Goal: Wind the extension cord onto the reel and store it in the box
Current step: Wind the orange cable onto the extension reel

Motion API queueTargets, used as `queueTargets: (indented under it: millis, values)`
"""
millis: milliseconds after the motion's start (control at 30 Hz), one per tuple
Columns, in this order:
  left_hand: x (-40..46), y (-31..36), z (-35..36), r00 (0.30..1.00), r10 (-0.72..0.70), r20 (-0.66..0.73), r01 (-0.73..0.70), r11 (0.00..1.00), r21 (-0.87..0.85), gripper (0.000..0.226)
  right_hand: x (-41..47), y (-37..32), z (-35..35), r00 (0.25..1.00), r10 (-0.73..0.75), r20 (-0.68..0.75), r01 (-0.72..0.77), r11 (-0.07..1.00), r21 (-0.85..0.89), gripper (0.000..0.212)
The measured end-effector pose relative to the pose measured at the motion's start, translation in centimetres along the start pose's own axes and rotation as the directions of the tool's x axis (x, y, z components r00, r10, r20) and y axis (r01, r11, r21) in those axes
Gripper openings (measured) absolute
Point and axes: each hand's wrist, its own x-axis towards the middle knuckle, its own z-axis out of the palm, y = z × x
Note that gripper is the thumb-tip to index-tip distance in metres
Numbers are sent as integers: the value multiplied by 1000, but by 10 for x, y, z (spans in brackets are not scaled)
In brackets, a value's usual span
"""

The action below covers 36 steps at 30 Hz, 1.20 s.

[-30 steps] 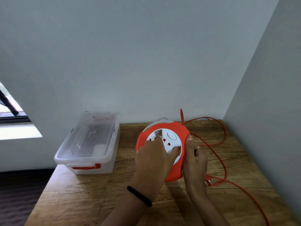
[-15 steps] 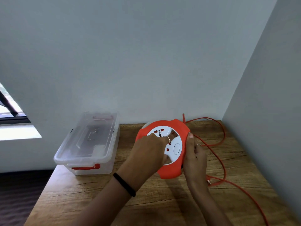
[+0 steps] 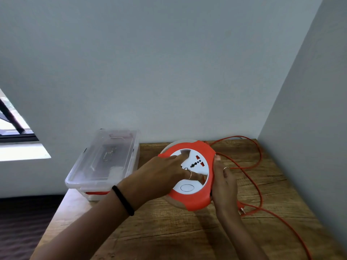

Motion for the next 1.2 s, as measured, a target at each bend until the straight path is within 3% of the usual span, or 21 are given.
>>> queueTargets:
  millis: [67,167,333,467,800,933,1200]
  values:
    - [-4,-2,2,999,-41,-1,40,991,-131,65,3,-1,-1,999,-45,-5,44,998,-49,46]
    - [-11,-1,2,973,-195,-124,144,932,-333,57,5,1,-3,999,-16,-36,14,999,-50,48]
    - [-8,17,4,849,-458,-264,327,847,-420,46,11,2,-4,997,21,-73,-23,999,-24,52]
    - [2,34,8,830,-501,-246,366,821,-439,55,10,1,-3,997,-10,-74,6,999,-42,57]
    - [15,55,7,731,-657,-185,416,644,-642,70,0,-4,-5,994,-84,-65,81,996,-37,45]
    - [17,66,13,721,-674,-163,413,605,-681,72,1,-6,-5,990,-98,-102,97,995,-8,48]
    - [22,63,16,719,-685,-115,356,506,-786,73,0,-7,-8,992,-125,-33,124,992,-16,46]
